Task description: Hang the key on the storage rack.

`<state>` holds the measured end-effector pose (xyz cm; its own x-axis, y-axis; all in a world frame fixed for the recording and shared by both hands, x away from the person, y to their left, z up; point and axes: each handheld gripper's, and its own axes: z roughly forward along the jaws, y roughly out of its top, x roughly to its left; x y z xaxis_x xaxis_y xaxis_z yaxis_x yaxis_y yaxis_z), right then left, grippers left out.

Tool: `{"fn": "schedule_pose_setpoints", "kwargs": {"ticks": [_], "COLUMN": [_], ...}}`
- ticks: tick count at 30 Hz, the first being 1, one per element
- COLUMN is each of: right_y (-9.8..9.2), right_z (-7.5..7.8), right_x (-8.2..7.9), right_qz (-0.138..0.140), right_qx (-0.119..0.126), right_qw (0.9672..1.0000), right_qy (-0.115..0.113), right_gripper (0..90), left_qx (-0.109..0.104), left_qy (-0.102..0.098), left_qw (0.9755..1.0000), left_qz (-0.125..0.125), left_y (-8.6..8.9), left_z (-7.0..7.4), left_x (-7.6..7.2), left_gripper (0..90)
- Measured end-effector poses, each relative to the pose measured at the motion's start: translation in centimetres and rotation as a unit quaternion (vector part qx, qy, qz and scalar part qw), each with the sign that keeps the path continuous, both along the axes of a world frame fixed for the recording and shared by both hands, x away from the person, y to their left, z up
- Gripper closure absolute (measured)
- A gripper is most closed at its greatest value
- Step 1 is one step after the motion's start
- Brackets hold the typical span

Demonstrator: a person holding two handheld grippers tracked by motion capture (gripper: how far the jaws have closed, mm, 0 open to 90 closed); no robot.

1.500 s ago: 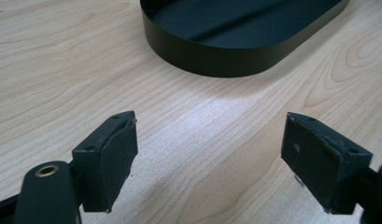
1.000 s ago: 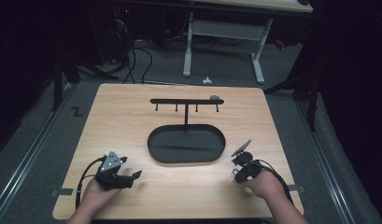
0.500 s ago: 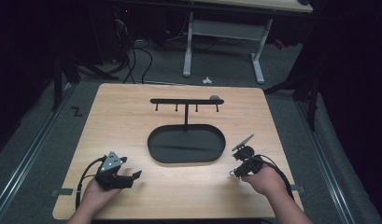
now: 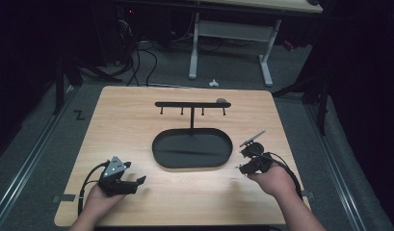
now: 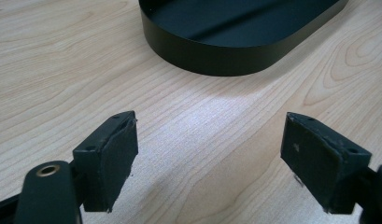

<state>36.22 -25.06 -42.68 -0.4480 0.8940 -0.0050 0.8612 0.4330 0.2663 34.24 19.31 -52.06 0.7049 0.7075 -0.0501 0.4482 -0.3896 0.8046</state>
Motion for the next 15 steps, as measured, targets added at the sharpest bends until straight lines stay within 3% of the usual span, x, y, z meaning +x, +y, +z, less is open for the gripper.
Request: {"fn": "schedule_pose_setpoints", "kwargs": {"ticks": [15], "right_y": [0.7], "right_z": [3.9], "right_x": [1.6], "right_qz": [-0.006], "right_qx": [0.022], "right_qw": [0.9987], "right_qy": [-0.046], "right_gripper": [72.2], "left_qx": [-0.002], "left_qy": [0.0], "left_qw": [1.0], "left_qz": [0.001], "left_y": [0.1], "left_z": [0.0], "left_x": [0.0], "left_gripper": [19.5]}}
